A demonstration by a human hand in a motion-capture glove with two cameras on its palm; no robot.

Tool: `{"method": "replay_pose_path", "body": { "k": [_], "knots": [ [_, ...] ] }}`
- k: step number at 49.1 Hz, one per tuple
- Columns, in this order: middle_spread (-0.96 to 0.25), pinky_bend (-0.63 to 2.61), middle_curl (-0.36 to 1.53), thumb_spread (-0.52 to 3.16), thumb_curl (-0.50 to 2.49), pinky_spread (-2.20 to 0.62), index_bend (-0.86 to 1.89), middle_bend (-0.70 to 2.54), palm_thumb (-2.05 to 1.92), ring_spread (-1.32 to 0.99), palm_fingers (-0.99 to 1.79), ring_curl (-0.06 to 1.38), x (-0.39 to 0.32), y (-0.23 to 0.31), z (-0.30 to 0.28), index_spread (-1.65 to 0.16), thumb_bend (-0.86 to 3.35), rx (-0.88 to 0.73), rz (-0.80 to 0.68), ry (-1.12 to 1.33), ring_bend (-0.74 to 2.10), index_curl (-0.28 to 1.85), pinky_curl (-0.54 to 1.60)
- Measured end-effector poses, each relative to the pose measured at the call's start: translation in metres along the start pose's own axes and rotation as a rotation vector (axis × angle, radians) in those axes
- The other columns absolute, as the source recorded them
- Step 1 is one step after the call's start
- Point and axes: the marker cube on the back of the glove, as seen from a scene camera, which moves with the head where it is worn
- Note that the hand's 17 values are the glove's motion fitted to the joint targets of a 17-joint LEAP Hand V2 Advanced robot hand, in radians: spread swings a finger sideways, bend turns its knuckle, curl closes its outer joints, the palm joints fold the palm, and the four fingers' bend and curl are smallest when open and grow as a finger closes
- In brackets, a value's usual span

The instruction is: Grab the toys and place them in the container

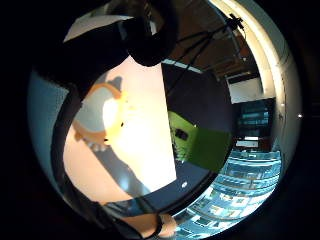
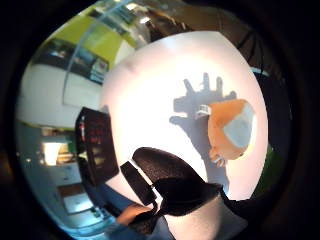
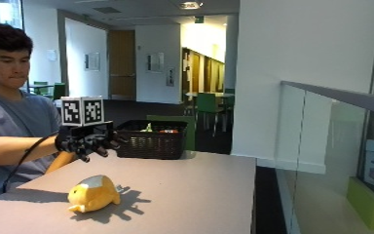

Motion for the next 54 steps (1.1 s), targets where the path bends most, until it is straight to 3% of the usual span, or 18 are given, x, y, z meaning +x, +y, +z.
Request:
{"method": "replay_pose_path", "body": {
  "k": [27,36,43,54],
  "knots": [
    [-0.01,1.16,0.34,0.94,0.16,0.05,0.1,0.16,-0.12,0.01,-0.14,0.29,0.021,0.008,0.109,-0.32,-0.09,-0.168,0.007,-0.07,0.33,0.17,0.33],
    [-0.01,1.27,0.29,0.97,0.17,0.03,0.13,0.1,-0.09,0.02,-0.12,0.3,0.014,0.013,0.136,-0.33,-0.07,-0.083,0.018,-0.047,0.34,0.17,0.36],
    [-0.06,1.16,0.29,1.13,0.2,-0.1,0.16,0.23,0.03,-0.08,0.32,0.38,0.012,0.012,0.137,-0.37,0.01,0.012,0.019,-0.05,0.76,0.18,0.32],
    [-0.23,1.11,0.37,1.3,0.32,-0.32,0.16,0.42,0.37,-0.32,0.93,0.45,0.009,0.004,0.123,-0.38,0.18,0.08,0.024,-0.071,1.01,0.19,0.32]
  ]
}}
